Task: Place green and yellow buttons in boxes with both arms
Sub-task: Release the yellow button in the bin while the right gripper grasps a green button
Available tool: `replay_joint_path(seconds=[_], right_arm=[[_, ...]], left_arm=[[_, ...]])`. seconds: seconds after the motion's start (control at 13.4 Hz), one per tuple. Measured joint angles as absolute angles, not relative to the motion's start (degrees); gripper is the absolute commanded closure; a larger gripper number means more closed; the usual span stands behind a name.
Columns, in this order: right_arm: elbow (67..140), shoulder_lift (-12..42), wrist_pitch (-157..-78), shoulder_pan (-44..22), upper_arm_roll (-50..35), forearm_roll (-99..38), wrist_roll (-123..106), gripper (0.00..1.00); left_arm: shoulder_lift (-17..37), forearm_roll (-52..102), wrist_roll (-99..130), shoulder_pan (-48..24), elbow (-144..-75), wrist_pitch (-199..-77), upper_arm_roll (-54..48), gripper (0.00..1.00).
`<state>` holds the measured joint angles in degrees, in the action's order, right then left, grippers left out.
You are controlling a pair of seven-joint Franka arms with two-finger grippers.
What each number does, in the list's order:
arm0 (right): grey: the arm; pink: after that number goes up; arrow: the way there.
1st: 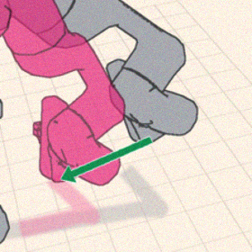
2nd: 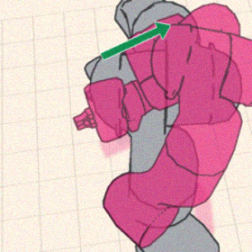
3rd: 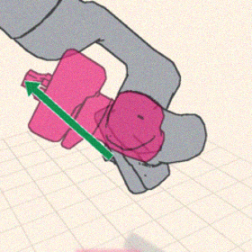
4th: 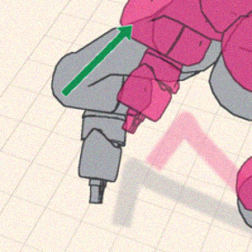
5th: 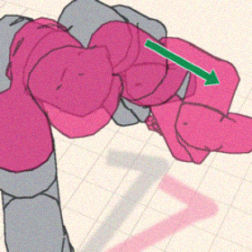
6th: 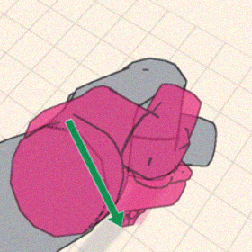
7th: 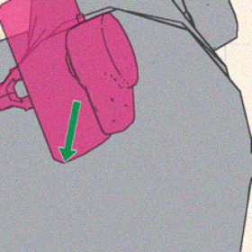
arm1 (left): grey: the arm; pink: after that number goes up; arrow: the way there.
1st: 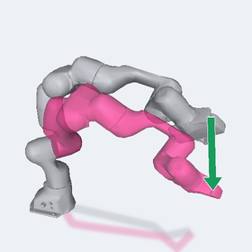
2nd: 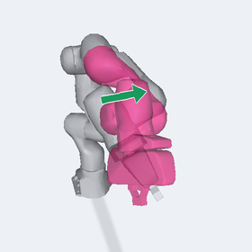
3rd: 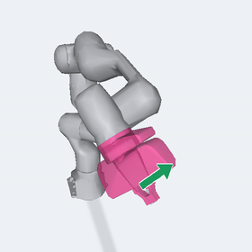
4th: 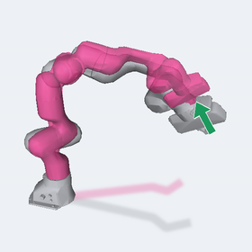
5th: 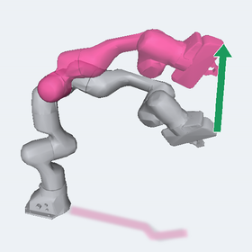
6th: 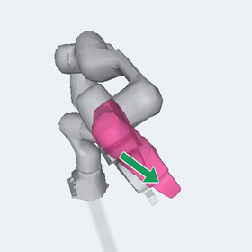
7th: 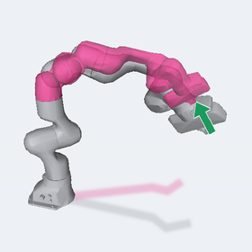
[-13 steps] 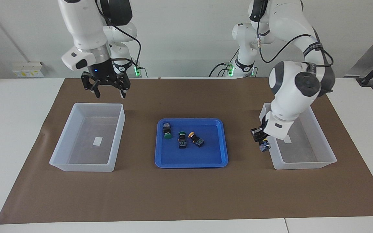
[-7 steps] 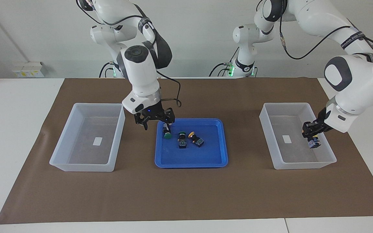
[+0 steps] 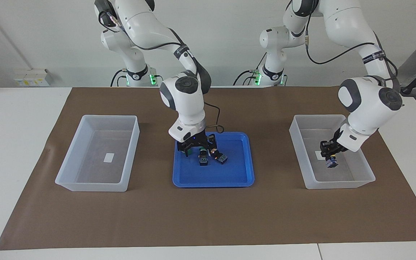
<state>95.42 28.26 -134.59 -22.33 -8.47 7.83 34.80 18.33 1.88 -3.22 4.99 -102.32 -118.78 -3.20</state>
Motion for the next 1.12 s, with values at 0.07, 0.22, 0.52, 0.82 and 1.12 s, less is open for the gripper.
replay_joint_path(seconds=[0.07,0.22,0.52,0.82,1.12], right_arm=[[95.37,29.46,-135.85,-22.31,-8.41,8.29,34.91,0.00],[95.34,30.45,-136.22,-22.28,-8.30,8.31,34.91,0.00],[95.66,31.76,-136.36,-22.44,-8.32,8.34,34.91,0.09],[97.30,32.08,-136.36,-22.70,-8.33,9.08,34.90,0.92],[97.31,31.60,-136.33,-22.89,-8.29,9.43,34.91,1.00]], left_arm=[[18.28,1.88,-3.33,4.69,-104.69,-121.58,-3.24,1.00],[18.52,1.88,-3.44,4.31,-109.57,-128.70,-3.31,1.00],[19.01,1.88,-3.48,3.93,-112.36,-133.25,-3.28,1.00],[19.02,1.88,-3.53,3.91,-112.36,-133.29,-3.29,0.74],[19.04,1.88,-3.67,3.82,-110.74,-131.32,-3.29,0.33]])
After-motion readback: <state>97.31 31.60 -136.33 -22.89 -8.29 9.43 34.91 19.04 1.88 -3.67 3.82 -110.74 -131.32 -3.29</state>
